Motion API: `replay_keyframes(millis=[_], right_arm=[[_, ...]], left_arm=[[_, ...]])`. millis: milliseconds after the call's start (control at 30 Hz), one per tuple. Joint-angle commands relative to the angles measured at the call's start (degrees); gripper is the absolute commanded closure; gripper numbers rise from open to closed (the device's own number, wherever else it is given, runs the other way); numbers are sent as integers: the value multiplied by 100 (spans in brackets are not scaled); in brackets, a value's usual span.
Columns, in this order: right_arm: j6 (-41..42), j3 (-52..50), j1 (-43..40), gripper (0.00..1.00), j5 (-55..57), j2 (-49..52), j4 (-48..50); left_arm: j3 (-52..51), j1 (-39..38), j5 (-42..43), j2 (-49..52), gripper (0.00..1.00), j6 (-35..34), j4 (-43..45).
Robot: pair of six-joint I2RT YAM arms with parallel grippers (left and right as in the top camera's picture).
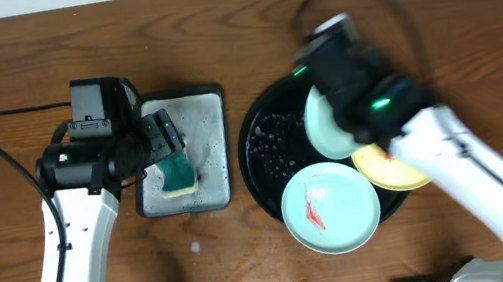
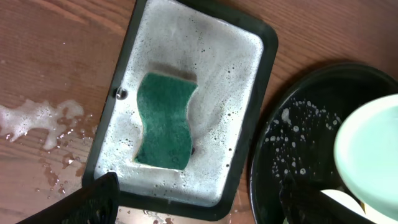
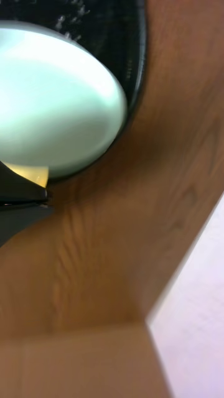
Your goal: Clean dirty plates on tray and stack at the side
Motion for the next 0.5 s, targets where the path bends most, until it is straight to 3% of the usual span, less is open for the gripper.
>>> replay_keyframes(millis=[0,233,367,467], right_arm=[[487,72,-988,99,-1628,-474,-4],[538,70,-3563,99,-4977,-529,-153],[457,70,-4247,98,-5692,-282,-448],[192,57,-4343,82,-6531,11,-944]], left_arm=[[63,20,9,0,17,61,-33],[63,20,9,0,17,61,-33],[63,20,9,0,17,61,-33],[63,20,9,0,17,61,-33]])
